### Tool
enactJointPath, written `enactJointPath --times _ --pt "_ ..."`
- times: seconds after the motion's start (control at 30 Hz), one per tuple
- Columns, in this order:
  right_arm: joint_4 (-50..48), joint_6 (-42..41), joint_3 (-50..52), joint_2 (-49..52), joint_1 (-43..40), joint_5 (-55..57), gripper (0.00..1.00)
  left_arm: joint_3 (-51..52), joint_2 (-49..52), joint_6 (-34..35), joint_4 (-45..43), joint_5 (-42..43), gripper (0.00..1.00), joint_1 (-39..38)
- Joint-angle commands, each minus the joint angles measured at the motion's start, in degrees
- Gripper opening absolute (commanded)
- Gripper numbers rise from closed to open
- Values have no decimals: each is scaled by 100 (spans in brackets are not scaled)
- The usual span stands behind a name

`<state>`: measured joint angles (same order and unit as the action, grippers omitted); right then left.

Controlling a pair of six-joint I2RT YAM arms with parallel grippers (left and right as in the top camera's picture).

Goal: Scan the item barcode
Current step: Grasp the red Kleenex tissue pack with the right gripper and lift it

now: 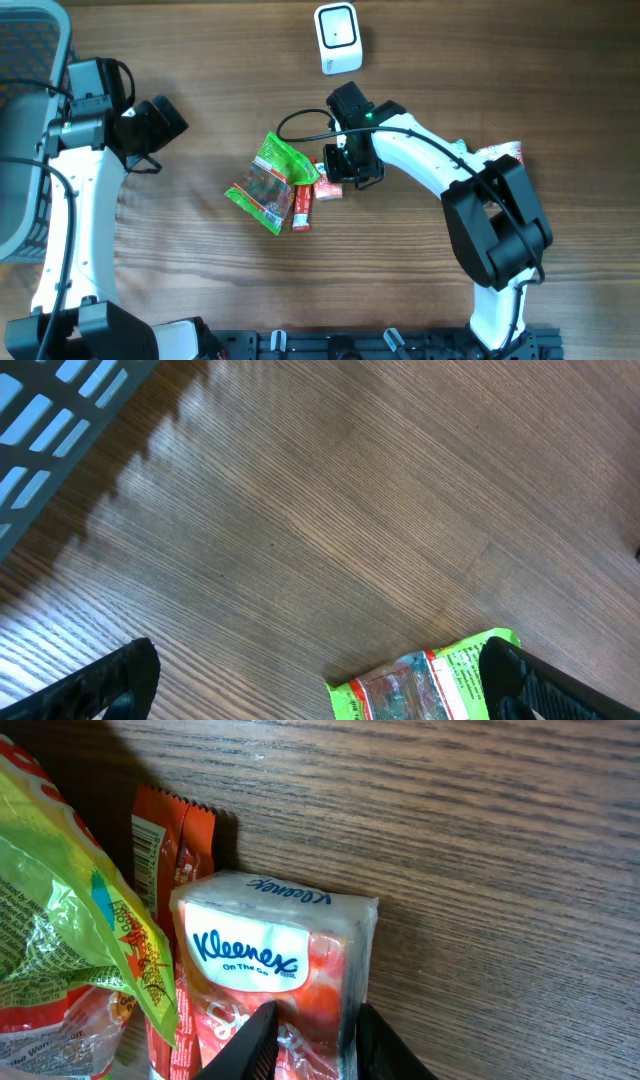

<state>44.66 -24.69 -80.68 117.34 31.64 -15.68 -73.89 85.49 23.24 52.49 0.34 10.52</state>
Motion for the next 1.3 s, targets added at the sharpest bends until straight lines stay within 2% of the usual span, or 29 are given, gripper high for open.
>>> enactJointPath --times 0.0,0.03,0.1,0.17,0.27,0.33,0.4,0.5,0.6,0.67,0.77,0.97,1.1,1.27 --pt "17 -142 59 162 35 155 28 -37 -31 -48 -15 24 100 24" --pt "-11 -142 105 162 33 157 31 -37 -31 -48 -15 24 100 24" --pt "-299 -223 411 162 33 157 28 -37 -31 -48 -15 24 100 24" --pt "-542 -225 697 162 26 153 4 -37 -31 -48 -15 24 100 24" --pt "-127 138 562 -205 -243 -103 4 -37 -31 -48 -15 24 100 24" --pt "68 435 553 -706 -531 -367 4 -37 -31 -48 -15 24 100 24" --pt "476 1255 553 -1646 -1036 -1187 4 -37 -31 -48 -15 24 100 24" --pt "1023 1687 553 -2315 -1443 -1646 4 -37 -31 -48 -15 24 100 24" --pt "1213 2457 553 -2835 -1705 -2988 4 -37 -31 -48 -15 24 100 24" --pt "1379 2994 555 -2883 -1897 -4336 4 -37 -31 -48 -15 24 100 26" --pt "1606 3587 555 -2872 -2170 -5313 4 -37 -31 -48 -15 24 100 24" --pt "1628 4129 555 -2872 -2553 -6817 4 -37 -31 -48 -15 24 100 24" --pt "1600 4129 555 -2872 -2986 -7689 4 -37 -31 -48 -15 24 100 24" --pt "1626 3934 555 -2874 -3547 -7733 4 -37 -31 -48 -15 24 100 24"
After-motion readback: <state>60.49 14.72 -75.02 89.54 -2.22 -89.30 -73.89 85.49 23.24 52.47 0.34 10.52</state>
